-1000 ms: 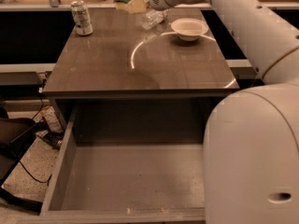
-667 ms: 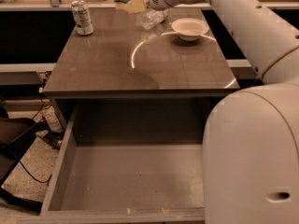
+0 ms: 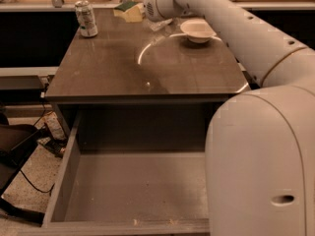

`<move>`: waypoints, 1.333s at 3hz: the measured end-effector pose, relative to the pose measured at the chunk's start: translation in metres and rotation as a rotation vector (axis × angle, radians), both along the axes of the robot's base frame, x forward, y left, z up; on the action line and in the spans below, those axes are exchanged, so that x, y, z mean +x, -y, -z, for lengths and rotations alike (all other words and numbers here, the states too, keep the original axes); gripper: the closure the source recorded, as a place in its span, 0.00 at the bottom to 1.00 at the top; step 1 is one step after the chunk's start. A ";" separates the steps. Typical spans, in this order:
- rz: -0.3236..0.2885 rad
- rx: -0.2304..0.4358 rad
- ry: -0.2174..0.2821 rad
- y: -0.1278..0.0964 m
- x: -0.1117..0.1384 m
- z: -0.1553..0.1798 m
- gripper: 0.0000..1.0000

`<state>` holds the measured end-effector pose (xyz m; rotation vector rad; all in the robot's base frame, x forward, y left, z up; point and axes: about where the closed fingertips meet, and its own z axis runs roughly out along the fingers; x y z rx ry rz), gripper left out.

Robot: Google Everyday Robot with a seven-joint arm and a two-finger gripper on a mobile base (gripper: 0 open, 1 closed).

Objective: Move sponge near 7up can

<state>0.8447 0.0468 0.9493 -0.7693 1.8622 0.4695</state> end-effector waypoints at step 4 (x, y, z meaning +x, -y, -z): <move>0.031 0.019 -0.053 -0.074 0.053 0.070 1.00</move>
Offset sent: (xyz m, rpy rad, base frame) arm 0.0557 0.0611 -0.0385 0.0025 -0.0103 -0.0075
